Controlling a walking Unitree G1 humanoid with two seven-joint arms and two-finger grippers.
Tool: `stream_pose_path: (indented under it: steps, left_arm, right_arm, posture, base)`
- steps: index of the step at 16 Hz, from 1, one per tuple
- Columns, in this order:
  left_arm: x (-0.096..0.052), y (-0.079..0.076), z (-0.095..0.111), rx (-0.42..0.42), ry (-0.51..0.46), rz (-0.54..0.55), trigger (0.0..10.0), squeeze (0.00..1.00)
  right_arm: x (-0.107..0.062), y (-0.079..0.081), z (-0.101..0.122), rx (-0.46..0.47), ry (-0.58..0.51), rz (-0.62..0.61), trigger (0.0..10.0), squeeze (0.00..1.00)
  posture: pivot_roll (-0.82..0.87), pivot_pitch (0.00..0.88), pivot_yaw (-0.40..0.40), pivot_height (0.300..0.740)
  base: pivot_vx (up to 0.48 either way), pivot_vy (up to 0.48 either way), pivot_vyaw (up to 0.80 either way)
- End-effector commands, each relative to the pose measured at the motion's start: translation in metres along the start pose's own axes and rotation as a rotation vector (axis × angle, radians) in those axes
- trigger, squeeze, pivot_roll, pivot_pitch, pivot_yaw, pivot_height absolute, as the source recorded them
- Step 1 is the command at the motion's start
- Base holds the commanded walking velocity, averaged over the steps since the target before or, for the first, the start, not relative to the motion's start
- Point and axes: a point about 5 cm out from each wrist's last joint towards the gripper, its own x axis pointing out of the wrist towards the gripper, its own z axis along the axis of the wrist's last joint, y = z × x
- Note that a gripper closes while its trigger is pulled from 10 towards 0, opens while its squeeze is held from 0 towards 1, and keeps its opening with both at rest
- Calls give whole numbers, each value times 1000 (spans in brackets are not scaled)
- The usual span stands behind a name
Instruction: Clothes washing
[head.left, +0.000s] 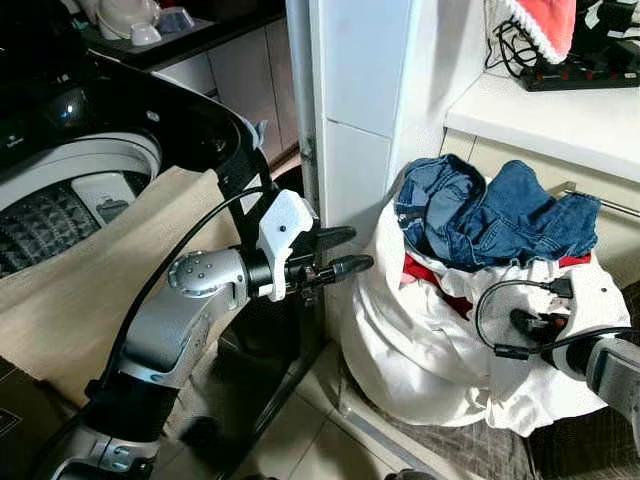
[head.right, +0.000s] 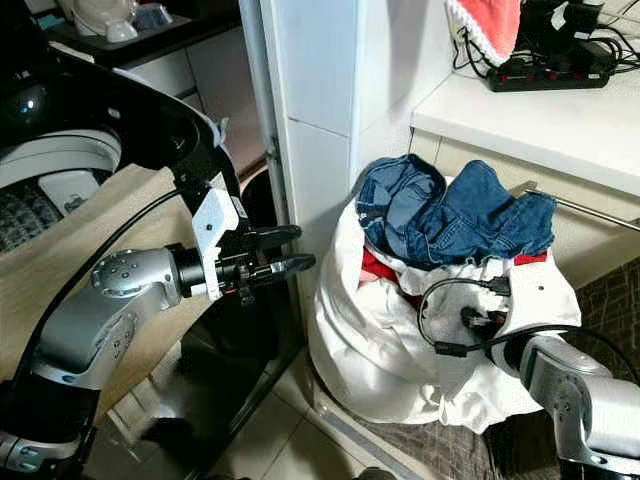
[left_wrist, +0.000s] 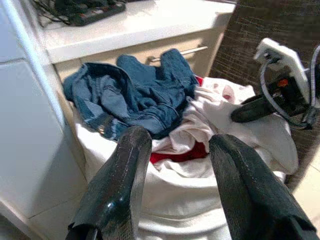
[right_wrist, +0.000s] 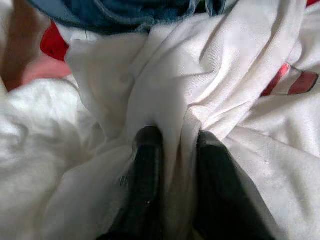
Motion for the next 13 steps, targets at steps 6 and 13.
stream_pose_path:
  steps: [6,13]
  left_arm:
    - [3,3,11,5,-75,16,10000,0]
    - [26,5,47,6,-279,52,10000,0]
  right_arm:
    - [-40,27,71,75,-406,389,0,0]
    - [-89,98,139,39,-688,906,0,0]
  posture:
    - [-240,0,79,740]
    - [-239,0,66,740]
  base:
    - [0,0,0]
    - [0,0,0]
